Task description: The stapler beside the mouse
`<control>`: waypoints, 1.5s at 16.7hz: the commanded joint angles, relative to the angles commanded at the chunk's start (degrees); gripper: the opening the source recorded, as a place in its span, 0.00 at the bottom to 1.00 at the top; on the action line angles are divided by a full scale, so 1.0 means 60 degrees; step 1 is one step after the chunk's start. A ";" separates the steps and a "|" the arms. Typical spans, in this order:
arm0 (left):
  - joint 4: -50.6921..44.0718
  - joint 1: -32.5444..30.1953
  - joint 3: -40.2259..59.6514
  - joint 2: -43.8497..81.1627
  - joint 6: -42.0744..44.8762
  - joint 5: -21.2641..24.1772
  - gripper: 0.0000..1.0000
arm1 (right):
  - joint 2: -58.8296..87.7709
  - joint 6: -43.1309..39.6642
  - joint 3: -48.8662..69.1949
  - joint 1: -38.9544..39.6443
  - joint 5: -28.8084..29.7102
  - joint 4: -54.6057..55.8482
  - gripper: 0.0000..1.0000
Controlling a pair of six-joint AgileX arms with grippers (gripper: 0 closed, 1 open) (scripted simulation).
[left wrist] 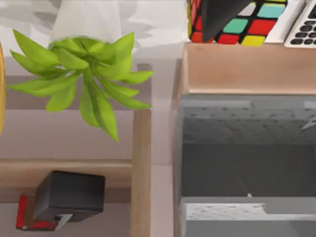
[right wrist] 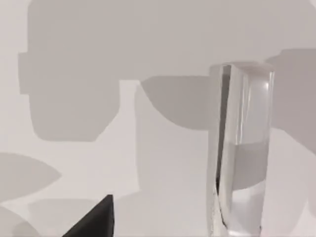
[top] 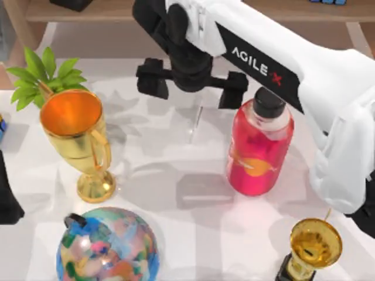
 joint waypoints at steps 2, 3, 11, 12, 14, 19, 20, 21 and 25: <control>0.0000 0.0000 0.0000 0.0000 0.0000 0.0000 1.00 | 0.0369 0.0200 0.0280 -0.0016 -0.0004 -0.0228 1.00; 0.0000 0.0000 0.0000 0.0000 0.0000 0.0000 1.00 | 0.0440 0.0240 0.0337 -0.0021 -0.0006 -0.0273 1.00; 0.0000 0.0000 0.0000 0.0000 0.0000 0.0000 1.00 | 0.0535 0.0166 0.0122 -0.0095 -0.0014 0.0068 1.00; 0.0000 0.0000 0.0000 0.0000 0.0000 0.0000 1.00 | 0.0595 0.0136 -0.0025 -0.0123 -0.0018 0.0283 1.00; 0.0000 0.0000 0.0000 0.0000 0.0000 0.0000 1.00 | 0.0734 0.0082 -0.0353 -0.0177 -0.0029 0.0749 1.00; 0.0000 0.0000 0.0000 0.0000 0.0000 0.0000 1.00 | 0.0862 0.0034 -0.0652 -0.0227 -0.0038 0.1186 1.00; 0.0000 0.0000 0.0000 0.0000 0.0000 0.0000 1.00 | 0.0862 0.0034 -0.0652 -0.0227 -0.0038 0.1186 1.00; 0.0000 0.0000 0.0000 0.0000 0.0000 0.0000 1.00 | 0.0862 0.0034 -0.0652 -0.0227 -0.0038 0.1186 0.92; 0.0000 0.0000 0.0000 0.0000 0.0000 0.0000 1.00 | 0.0862 0.0034 -0.0652 -0.0227 -0.0038 0.1186 0.62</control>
